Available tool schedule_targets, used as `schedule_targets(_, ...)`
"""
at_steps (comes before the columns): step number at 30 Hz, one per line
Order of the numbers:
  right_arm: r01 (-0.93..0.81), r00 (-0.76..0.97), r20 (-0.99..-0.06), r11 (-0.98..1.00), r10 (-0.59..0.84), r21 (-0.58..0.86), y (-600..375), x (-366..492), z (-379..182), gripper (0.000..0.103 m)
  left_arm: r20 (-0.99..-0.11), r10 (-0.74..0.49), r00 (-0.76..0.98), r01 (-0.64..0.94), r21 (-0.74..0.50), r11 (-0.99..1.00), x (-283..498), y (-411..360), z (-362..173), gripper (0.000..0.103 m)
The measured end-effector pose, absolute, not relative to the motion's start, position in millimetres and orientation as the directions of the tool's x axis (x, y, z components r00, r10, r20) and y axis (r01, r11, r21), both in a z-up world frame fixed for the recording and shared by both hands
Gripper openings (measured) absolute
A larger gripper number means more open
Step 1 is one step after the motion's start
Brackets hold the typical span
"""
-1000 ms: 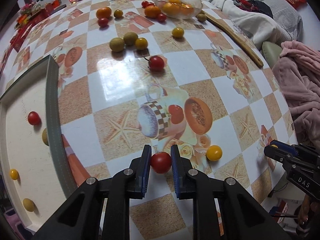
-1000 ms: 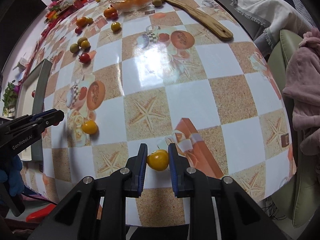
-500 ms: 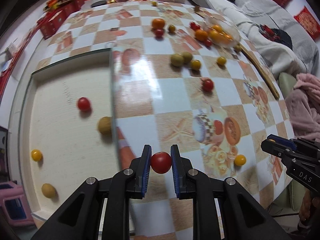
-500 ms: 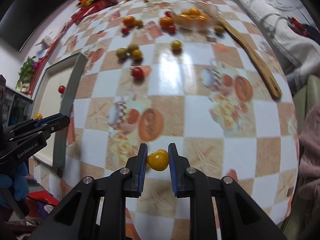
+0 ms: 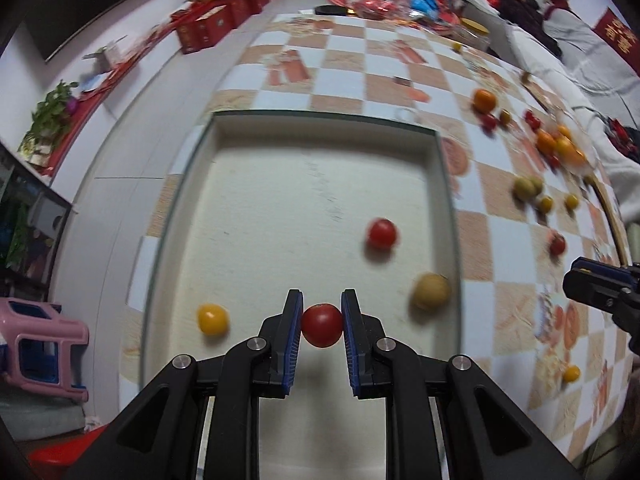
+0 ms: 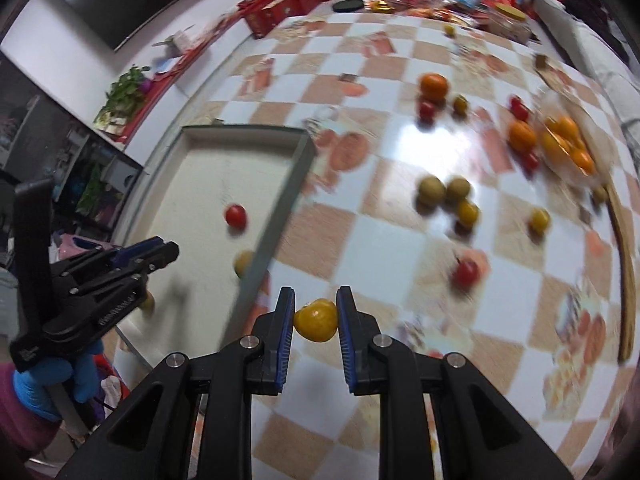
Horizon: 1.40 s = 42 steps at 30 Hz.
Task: Organize fruits
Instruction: 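Carry both tomatoes into the white tray and open both tools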
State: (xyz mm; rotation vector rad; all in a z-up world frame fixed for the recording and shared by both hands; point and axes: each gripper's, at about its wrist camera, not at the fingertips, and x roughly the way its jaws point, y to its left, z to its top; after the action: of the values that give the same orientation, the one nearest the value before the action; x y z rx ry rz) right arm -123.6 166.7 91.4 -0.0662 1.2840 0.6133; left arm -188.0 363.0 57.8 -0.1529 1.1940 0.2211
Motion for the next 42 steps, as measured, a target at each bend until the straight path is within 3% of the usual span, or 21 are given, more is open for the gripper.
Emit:
schedule_targets(11, -0.533, 0.095, -0.901, 0.786, 0.424, 0.314, 266, -62, 74, 0.023, -0.938, 0.169, 0.302, -0.353, 0.054, 0.934, -158, 406, 28, 0.021)
schedule_targets(28, -0.597, 0.066, -0.957, 0.78, 0.281, 0.188, 314, -47, 23, 0.024, -0.933, 0.193, 0.303, -0.327, 0.089, 0.941, -151, 407, 21, 0.023)
schedule_targets(31, -0.595, 0.057, -0.956, 0.778, 0.289, 0.2, 315, -47, 21, 0.03, -0.935, 0.186, 0.301, -0.318, 0.086, 0.944, -151, 408, 21, 0.023)
schedule_targets(32, -0.594, 0.052, -0.954, 0.777, 0.295, 0.208, 315, -46, 21, 0.036, -0.935, 0.19, 0.3, -0.316, 0.09, 0.944, -151, 408, 21, 0.033)
schedule_targets(33, -0.591, 0.05, -0.954, 0.778, 0.296, 0.211, 316, -45, 20, 0.045, -0.934, 0.197, 0.299, -0.316, 0.097, 0.944, -152, 408, 21, 0.063)
schedule_targets(34, -0.59, 0.053, -0.955, 0.78, 0.293, 0.207, 315, -45, 20, 0.048, -0.929, 0.205, 0.309, -0.323, 0.1, 0.941, -153, 408, 23, 0.076)
schedule_targets(35, -0.59, 0.055, -0.955, 0.781, 0.292, 0.205, 316, -45, 20, 0.052, -0.918, 0.22, 0.329, -0.33, 0.106, 0.938, -155, 408, 26, 0.08)
schedule_targets(40, -0.577, 0.044, -0.951, 0.785, 0.305, 0.225, 315, -43, 21, 0.052, -0.921, 0.221, 0.322, -0.32, 0.114, 0.94, -155, 406, 27, 0.08)
schedule_targets(42, -0.565, 0.038, -0.942, 0.785, 0.332, 0.254, 313, -42, 25, 0.063, -0.92, 0.22, 0.324, -0.318, 0.113, 0.941, -156, 405, 29, 0.08)
